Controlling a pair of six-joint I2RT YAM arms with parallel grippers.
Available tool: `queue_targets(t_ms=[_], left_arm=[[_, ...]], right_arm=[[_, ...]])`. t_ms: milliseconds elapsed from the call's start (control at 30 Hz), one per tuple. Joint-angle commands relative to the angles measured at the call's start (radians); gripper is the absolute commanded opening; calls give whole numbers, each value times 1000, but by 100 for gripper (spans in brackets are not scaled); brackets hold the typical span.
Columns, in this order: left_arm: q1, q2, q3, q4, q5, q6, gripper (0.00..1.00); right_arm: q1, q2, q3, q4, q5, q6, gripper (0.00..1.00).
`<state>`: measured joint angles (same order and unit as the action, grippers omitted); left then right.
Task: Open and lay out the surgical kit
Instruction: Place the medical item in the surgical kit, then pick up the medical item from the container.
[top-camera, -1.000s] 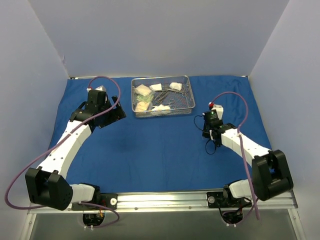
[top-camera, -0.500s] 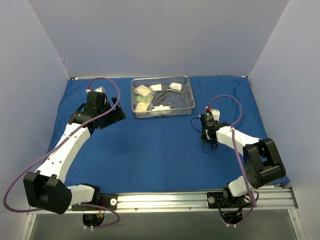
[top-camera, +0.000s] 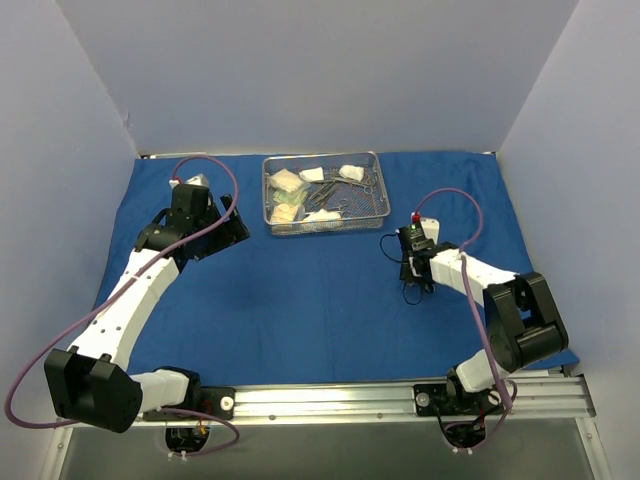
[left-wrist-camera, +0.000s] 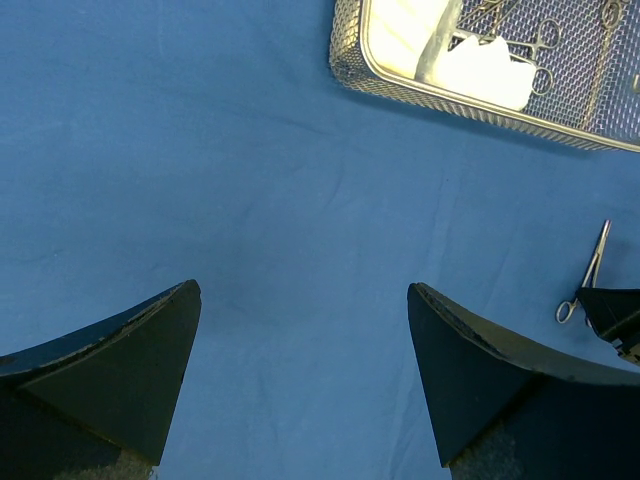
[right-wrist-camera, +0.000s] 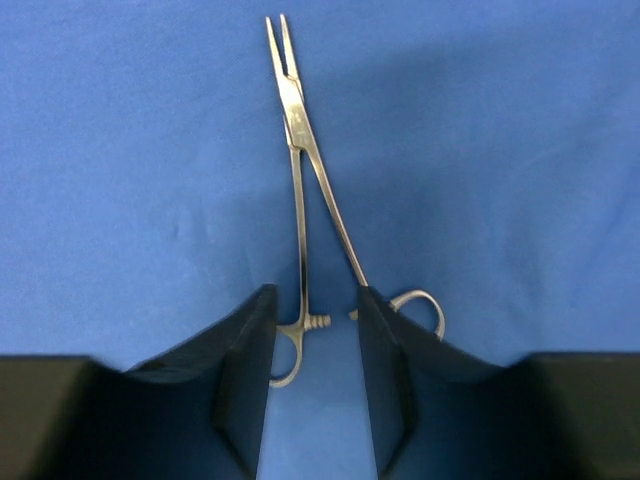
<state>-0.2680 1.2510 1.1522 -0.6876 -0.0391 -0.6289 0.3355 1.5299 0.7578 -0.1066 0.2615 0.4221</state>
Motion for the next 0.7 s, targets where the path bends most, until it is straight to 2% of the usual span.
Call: queue_targets(t_ms=[0, 67, 233, 267, 300, 367, 567, 667], left_arm=[[-5, -30, 18, -4, -22, 1, 94], [-5, -30, 24, -15, -24, 5, 94], [-5, -25, 52, -26, -44, 6, 94], [-5, -24, 56, -27, -47, 8, 94], [-5, -21, 63, -29, -48, 9, 94], [-4, -16, 76, -29, -53, 9, 94], [-4, 24, 128, -27, -48, 15, 94], [0, 56, 149, -32, -47, 23, 94]], right_arm=[[28, -65, 79, -86, 74, 10, 36], [43, -82, 118, -128, 82, -5, 39], [54, -131, 279, -151, 67, -43, 64], [54, -134, 302, -133, 61, -69, 68], [53, -129, 326, -121, 58, -84, 78], [53, -114, 396, -84, 38, -146, 85], [54, 44, 581, -13, -47, -293, 99], [51, 163, 681, 24, -108, -410, 100]])
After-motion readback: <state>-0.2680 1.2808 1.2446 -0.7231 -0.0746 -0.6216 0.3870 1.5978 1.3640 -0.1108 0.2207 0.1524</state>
